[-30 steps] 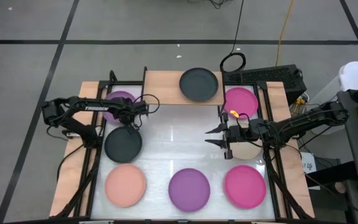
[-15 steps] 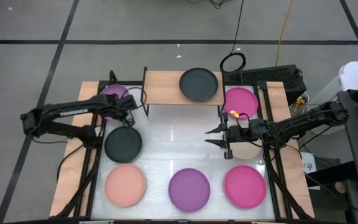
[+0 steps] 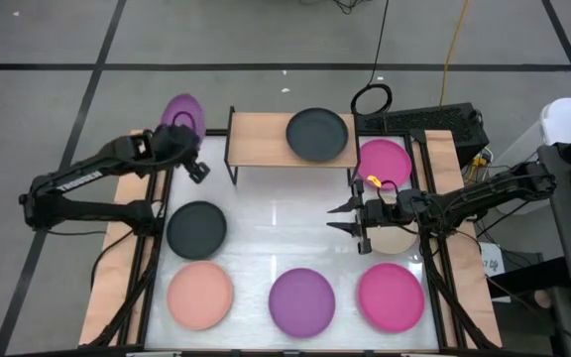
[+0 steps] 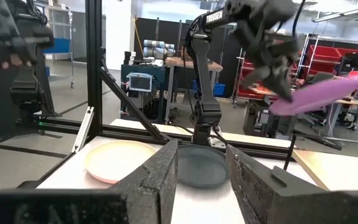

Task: Place and stack plates onto a shelf
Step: Stack the top violet plate on top of the black plate on the shelf

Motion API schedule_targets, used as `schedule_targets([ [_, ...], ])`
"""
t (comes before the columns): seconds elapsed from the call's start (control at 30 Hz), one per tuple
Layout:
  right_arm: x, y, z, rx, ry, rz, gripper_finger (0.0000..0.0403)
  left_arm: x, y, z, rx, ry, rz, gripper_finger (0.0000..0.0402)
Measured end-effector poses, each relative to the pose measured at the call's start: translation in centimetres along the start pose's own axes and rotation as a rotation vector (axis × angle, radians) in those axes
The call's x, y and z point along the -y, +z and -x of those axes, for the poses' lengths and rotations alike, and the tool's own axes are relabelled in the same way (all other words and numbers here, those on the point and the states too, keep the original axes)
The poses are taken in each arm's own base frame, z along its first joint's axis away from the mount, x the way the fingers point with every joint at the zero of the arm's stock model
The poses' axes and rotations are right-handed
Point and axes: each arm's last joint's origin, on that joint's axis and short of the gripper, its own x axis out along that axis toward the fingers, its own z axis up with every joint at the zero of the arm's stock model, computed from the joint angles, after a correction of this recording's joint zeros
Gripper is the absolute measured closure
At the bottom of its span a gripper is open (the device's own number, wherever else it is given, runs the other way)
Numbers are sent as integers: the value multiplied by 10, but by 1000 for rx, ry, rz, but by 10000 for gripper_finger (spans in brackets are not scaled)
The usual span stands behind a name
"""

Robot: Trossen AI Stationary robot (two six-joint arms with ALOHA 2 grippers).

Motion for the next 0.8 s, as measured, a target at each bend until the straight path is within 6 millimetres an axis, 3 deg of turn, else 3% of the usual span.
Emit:
schedule_targets([
  [0.2,1,6,0,64,-6,-7,282,14,48,9,93,-51,-141,391],
  [0.43,1,8,0,87,-8,-13,282,59,94,-13,172,-202,-347,391],
  [0.6,1,10,2,95,-7,-14,282,94,116,-29,298,-266,-490,391],
  [0.8,-2,31,18,199,15,-26,282,123,130,-48,435,-255,-637,391],
])
